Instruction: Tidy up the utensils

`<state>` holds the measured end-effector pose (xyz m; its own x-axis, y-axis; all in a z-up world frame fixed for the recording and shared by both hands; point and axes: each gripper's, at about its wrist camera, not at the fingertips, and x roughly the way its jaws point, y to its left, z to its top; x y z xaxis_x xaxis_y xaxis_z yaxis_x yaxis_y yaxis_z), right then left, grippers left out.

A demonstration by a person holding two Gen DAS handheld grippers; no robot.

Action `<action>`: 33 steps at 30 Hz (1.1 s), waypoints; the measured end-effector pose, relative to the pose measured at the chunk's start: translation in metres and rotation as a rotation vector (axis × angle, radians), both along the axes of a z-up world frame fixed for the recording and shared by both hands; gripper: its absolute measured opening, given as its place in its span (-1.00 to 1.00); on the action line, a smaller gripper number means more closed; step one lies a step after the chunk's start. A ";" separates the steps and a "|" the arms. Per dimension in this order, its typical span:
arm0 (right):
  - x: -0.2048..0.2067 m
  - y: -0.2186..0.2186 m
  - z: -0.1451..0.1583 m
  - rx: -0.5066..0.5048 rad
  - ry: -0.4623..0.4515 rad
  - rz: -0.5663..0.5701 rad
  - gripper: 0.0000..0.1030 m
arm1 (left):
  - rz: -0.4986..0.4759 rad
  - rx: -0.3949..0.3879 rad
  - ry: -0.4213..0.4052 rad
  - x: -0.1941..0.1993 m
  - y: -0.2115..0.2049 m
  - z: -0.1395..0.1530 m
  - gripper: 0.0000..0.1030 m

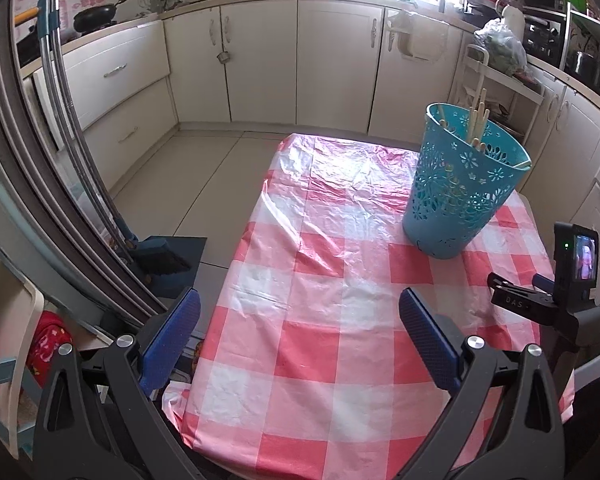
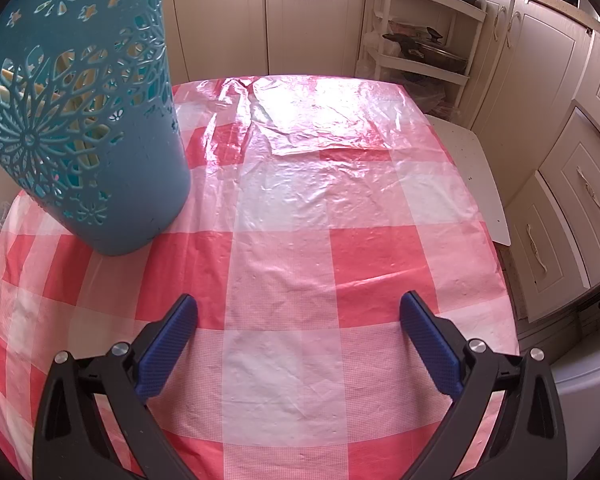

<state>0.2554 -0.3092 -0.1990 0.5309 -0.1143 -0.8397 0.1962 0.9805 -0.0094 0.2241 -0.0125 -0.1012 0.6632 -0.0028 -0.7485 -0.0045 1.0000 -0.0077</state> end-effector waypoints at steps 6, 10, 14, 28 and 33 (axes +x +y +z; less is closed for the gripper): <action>0.000 0.000 0.000 0.000 0.000 0.000 0.87 | 0.021 0.027 -0.031 0.000 0.005 -0.005 0.86; 0.000 0.001 0.000 0.000 0.000 0.000 0.87 | 0.039 0.016 -0.031 0.002 0.014 -0.007 0.86; 0.000 0.001 -0.001 0.001 0.000 0.000 0.87 | 0.055 0.005 -0.025 0.004 0.021 -0.010 0.86; 0.000 -0.001 -0.001 0.003 -0.001 0.003 0.87 | 0.168 -0.030 -0.075 0.001 0.051 -0.005 0.86; -0.001 -0.001 -0.001 0.003 -0.001 0.003 0.87 | 0.152 -0.021 -0.064 0.003 0.049 -0.008 0.86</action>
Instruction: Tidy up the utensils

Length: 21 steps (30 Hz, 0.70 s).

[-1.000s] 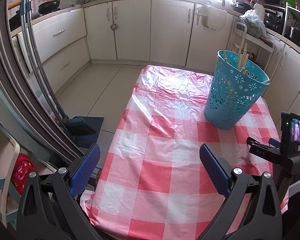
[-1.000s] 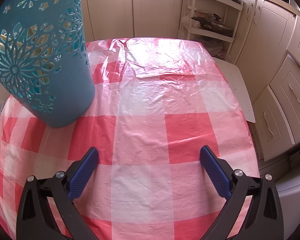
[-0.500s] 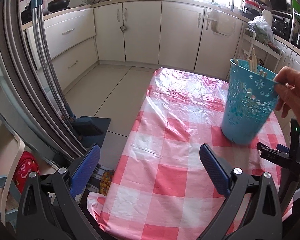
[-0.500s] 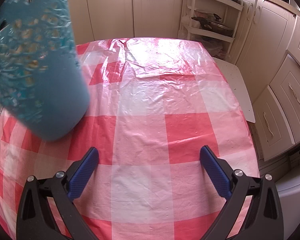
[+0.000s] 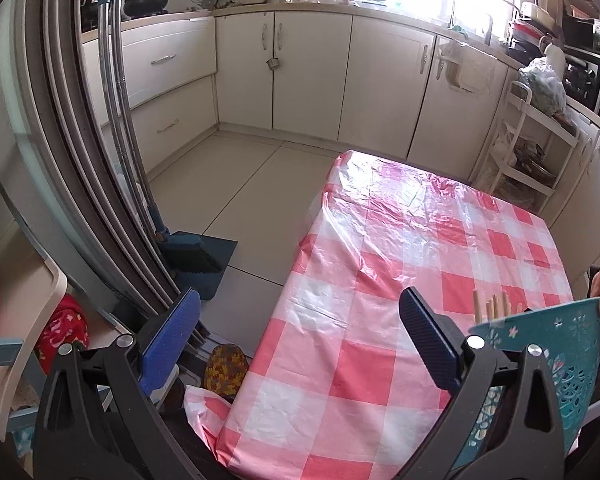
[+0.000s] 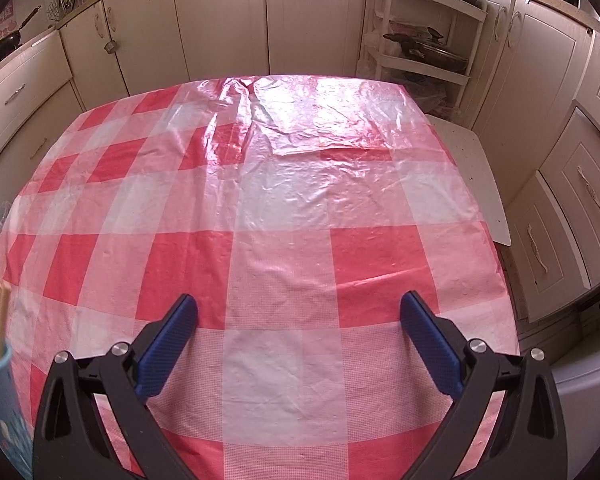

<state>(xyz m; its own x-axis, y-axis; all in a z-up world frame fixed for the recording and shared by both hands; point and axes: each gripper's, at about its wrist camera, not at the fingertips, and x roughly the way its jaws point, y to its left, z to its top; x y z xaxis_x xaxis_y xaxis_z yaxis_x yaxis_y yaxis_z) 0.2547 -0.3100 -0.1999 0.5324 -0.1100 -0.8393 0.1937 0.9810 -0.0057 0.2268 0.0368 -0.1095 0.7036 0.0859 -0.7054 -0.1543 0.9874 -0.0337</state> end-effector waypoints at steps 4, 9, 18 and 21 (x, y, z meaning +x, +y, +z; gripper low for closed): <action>0.000 0.000 0.000 0.000 0.000 0.000 0.87 | -0.014 0.002 0.012 0.000 -0.003 -0.002 0.86; 0.000 -0.001 0.000 0.002 -0.001 0.000 0.87 | -0.033 0.017 0.027 0.001 -0.006 -0.005 0.86; 0.000 0.001 0.000 -0.002 0.001 0.000 0.87 | -0.041 0.020 0.036 0.002 -0.008 -0.005 0.86; -0.001 0.001 0.000 -0.001 0.000 0.000 0.87 | -0.035 0.019 0.036 0.001 -0.007 -0.005 0.86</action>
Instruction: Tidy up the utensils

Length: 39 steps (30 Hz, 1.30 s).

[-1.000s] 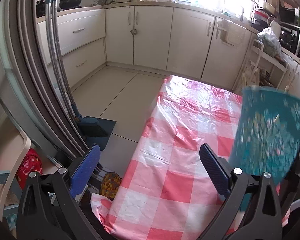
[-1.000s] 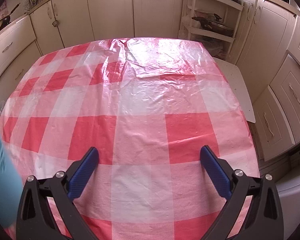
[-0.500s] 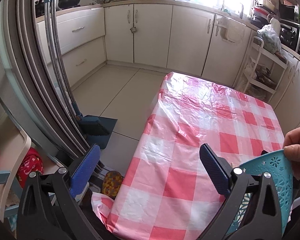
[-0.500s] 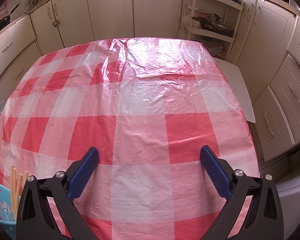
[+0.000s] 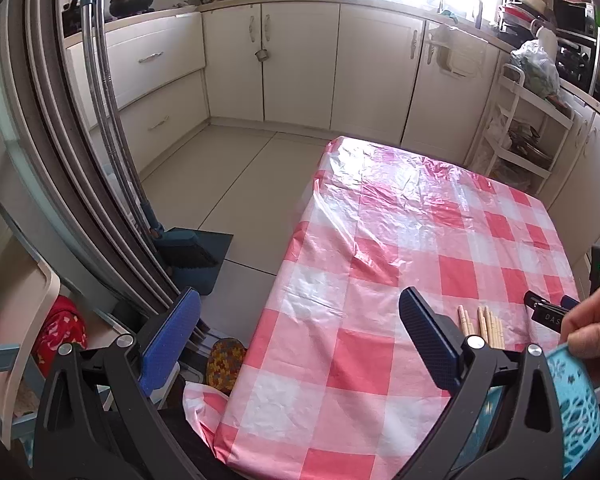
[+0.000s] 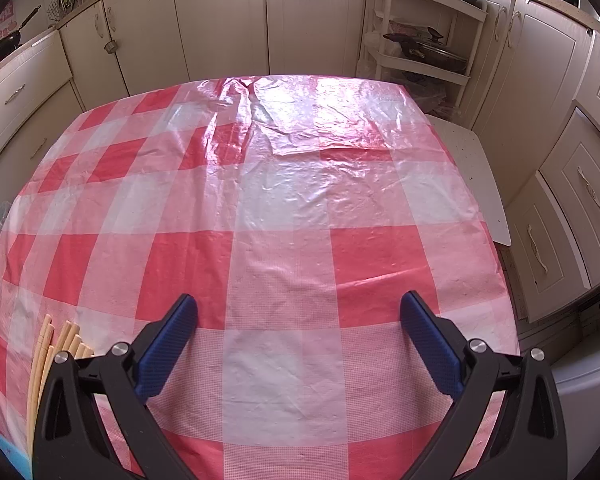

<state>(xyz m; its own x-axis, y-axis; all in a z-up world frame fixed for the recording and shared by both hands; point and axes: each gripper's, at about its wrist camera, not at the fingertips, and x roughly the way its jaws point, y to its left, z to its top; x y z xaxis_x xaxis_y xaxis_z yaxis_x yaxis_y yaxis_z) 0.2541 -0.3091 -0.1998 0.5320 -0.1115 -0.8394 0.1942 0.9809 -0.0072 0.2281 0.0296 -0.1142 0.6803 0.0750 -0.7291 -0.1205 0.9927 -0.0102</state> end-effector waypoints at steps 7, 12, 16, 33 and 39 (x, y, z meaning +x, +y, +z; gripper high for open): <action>0.000 -0.001 0.000 0.000 0.000 0.000 0.87 | 0.014 -0.015 0.000 -0.003 0.008 -0.001 0.86; 0.000 0.000 0.000 0.000 0.000 0.000 0.87 | 0.044 -0.024 -0.016 -0.006 0.017 0.001 0.86; 0.000 0.000 0.000 0.000 0.000 0.000 0.87 | 0.096 -0.047 -0.050 -0.009 0.030 0.007 0.86; 0.000 0.000 0.000 0.001 0.000 -0.001 0.87 | 0.046 -0.050 -0.015 -0.006 0.022 0.002 0.86; 0.001 0.000 -0.001 0.001 0.000 -0.001 0.87 | 0.039 -0.039 -0.015 -0.007 0.019 0.001 0.86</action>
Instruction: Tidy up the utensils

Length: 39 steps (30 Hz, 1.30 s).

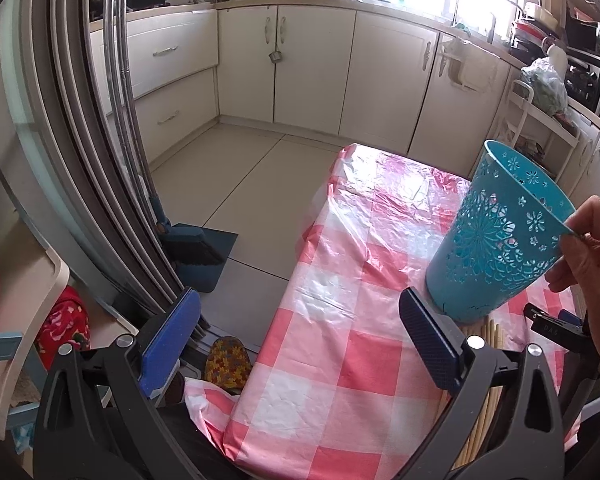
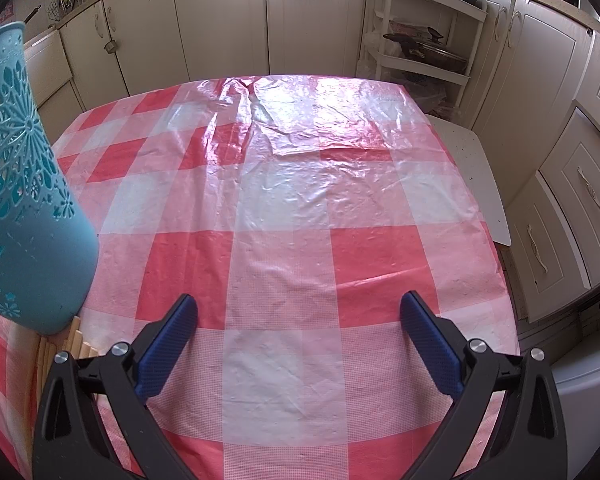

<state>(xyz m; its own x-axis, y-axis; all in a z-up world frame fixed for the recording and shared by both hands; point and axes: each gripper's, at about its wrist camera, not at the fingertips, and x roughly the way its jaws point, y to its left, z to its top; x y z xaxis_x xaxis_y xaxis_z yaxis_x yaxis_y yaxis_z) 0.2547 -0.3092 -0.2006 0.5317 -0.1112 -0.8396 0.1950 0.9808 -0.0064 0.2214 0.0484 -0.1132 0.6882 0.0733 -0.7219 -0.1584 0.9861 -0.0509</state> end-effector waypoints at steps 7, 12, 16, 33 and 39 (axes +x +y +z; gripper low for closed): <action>0.000 0.000 0.000 0.000 0.000 0.000 0.87 | -0.013 0.011 0.007 0.000 -0.004 -0.002 0.86; 0.000 0.000 0.000 0.000 0.000 0.000 0.87 | -0.034 0.024 0.015 0.001 -0.010 -0.004 0.86; 0.000 0.000 0.000 0.001 0.000 0.000 0.87 | -0.068 0.057 0.034 0.002 -0.019 -0.007 0.86; 0.000 0.000 0.000 0.001 0.001 0.000 0.87 | -0.129 0.120 0.056 0.000 -0.044 -0.016 0.86; 0.000 -0.001 0.000 0.000 0.001 0.000 0.87 | -0.153 0.062 0.166 0.012 -0.041 -0.031 0.85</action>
